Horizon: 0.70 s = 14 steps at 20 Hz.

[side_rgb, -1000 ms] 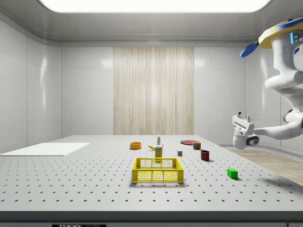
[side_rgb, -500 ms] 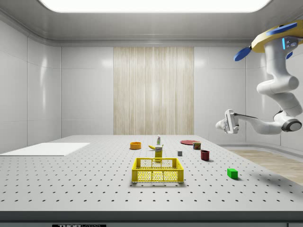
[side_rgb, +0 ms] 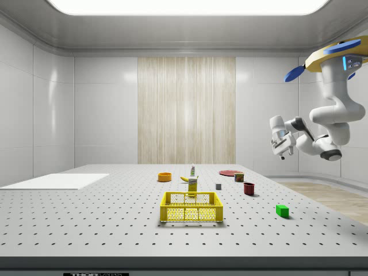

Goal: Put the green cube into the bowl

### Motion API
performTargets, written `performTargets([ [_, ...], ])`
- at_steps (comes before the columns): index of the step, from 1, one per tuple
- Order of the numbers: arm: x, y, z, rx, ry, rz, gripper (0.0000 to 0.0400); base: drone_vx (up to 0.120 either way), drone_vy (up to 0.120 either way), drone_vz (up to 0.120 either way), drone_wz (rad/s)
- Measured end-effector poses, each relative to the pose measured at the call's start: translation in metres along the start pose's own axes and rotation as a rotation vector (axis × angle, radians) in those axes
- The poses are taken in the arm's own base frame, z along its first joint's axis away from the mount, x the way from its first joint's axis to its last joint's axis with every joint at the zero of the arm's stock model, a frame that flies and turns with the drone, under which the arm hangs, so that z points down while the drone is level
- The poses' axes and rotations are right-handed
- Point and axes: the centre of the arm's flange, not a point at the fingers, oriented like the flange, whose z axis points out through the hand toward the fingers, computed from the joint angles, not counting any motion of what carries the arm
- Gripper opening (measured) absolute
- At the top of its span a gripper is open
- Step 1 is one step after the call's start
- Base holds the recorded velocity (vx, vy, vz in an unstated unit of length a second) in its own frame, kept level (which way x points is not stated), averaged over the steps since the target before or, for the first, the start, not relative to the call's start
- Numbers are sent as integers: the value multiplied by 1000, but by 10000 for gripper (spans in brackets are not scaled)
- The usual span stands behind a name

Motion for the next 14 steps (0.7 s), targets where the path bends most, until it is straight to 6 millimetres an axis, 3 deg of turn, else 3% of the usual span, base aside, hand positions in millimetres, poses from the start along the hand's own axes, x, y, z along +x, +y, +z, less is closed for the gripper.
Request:
performTargets([
  [3, -10, -9, 1, -95, 99, -3, 400, 13, 0, -120, 0],
  [7, -17, -16, 2, -163, 170, -6, 400, 120, 0, -120, 0],
  [14, -21, -21, 4, -209, 219, -8, 400, 0, 0, -120, 0],
])
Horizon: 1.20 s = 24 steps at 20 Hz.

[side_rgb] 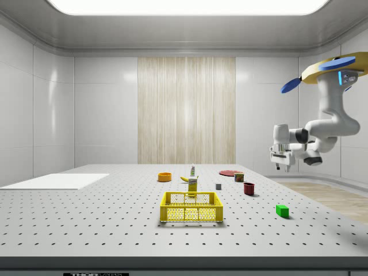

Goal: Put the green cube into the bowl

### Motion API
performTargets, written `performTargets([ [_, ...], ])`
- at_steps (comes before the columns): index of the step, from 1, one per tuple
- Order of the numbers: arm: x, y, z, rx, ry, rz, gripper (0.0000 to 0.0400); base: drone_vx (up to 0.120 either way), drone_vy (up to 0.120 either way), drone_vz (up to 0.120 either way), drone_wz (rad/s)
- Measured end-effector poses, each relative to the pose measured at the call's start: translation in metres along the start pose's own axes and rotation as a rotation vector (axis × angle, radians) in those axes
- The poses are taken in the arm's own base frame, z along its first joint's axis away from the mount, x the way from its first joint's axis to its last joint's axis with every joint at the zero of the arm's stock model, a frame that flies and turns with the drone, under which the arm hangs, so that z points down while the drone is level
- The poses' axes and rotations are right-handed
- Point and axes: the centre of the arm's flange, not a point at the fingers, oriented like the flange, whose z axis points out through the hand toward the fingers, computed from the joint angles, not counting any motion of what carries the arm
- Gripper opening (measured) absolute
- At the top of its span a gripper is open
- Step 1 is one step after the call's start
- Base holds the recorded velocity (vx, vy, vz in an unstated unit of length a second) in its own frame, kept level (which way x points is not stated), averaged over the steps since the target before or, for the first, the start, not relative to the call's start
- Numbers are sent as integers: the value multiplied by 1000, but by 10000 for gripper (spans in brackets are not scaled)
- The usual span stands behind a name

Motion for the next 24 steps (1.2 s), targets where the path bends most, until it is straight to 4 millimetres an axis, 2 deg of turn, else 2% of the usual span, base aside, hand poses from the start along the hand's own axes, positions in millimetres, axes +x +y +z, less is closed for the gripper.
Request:
performTargets([
  [7, -1, -1, 0, -13, 14, 0, 400, 0, 0, -120, 0],
  [12, -2, -2, 0, -16, 17, 0, 400, 0, 112, -120, 0],
  [18, -2, -2, 0, -17, 19, 0, 400, 0, 0, -120, 0],
  [21, -2, -2, 0, -17, 19, 0, 400, 93, 0, -120, 0],
  [24, -2, -2, 0, -18, 19, 0, 400, 0, -53, -120, 0],
])
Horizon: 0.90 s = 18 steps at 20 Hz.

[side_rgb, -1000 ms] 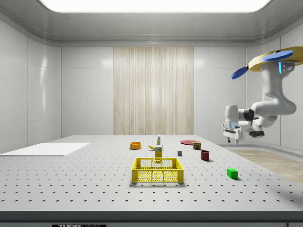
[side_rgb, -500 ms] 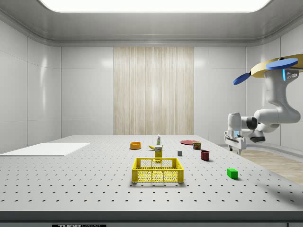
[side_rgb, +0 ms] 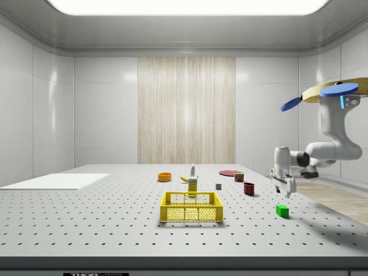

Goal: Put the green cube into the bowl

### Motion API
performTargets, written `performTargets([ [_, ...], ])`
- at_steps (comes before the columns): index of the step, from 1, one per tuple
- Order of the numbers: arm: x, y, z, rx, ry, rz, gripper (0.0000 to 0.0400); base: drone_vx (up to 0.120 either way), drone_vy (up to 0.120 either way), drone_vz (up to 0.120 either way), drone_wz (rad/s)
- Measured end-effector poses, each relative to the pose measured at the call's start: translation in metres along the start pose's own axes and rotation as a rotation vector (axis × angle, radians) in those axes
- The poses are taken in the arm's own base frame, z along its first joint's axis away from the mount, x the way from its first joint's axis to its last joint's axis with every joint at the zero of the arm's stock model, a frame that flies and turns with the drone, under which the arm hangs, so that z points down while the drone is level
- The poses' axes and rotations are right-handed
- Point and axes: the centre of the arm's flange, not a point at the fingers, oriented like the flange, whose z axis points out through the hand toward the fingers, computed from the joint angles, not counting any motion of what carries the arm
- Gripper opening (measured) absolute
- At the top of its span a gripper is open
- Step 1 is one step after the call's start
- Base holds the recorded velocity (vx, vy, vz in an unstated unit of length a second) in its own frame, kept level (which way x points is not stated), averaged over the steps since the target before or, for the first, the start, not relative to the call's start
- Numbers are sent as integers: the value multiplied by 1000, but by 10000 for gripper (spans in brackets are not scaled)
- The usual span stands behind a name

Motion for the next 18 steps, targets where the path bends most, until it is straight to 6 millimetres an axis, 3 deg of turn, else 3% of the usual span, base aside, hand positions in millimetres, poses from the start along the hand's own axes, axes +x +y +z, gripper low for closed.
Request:
performTargets([
  [8, 0, 0, 0, 0, 0, 0, 400, 0, 0, -115, 0],
  [18, 0, 0, 34, 0, 0, 0, 400, 0, 0, 0, 0],
])
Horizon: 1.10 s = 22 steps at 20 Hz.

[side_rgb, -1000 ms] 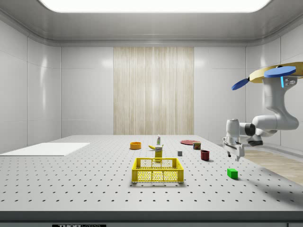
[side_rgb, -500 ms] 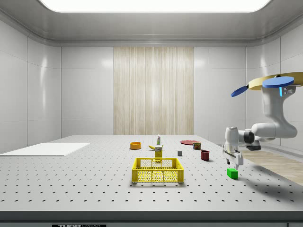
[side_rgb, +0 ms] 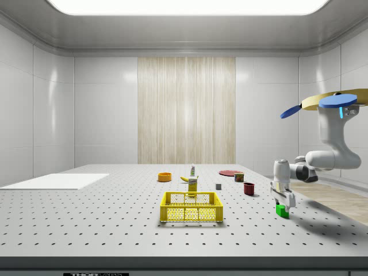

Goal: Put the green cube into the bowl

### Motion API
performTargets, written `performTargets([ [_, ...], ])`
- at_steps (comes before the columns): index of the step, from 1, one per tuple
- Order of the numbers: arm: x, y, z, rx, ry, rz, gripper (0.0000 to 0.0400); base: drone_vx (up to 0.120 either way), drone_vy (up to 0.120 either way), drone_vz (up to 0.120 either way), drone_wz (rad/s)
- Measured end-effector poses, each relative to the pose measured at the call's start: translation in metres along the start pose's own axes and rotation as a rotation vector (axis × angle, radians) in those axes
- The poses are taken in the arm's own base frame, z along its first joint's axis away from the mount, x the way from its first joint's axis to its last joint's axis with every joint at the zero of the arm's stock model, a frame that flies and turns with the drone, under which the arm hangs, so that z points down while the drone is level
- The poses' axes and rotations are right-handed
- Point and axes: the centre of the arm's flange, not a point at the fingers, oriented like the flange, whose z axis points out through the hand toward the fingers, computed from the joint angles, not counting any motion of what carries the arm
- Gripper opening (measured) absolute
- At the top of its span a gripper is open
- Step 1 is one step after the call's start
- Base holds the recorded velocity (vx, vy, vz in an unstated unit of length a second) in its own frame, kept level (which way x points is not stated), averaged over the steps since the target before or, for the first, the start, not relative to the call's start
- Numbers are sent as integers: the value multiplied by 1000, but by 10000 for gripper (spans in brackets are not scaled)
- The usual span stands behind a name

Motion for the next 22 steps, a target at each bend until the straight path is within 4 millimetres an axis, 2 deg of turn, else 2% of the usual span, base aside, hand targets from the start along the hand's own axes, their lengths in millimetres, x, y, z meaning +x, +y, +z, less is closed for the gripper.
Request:
performTargets([
  [7, 0, 0, 14, 0, 0, 0, 400, 0, 0, 0, 0],
  [10, 0, 0, 16, 0, 0, 0, 327, 0, 0, 0, 0],
  [13, 0, 0, 17, 0, 0, 0, 286, 0, 0, 0, 0],
  [17, 0, 0, 17, 0, 0, 0, 263, 0, 0, 0, 0],
  [22, 0, 0, 16, 0, 0, 0, 254, 0, 0, 0, 0],
])
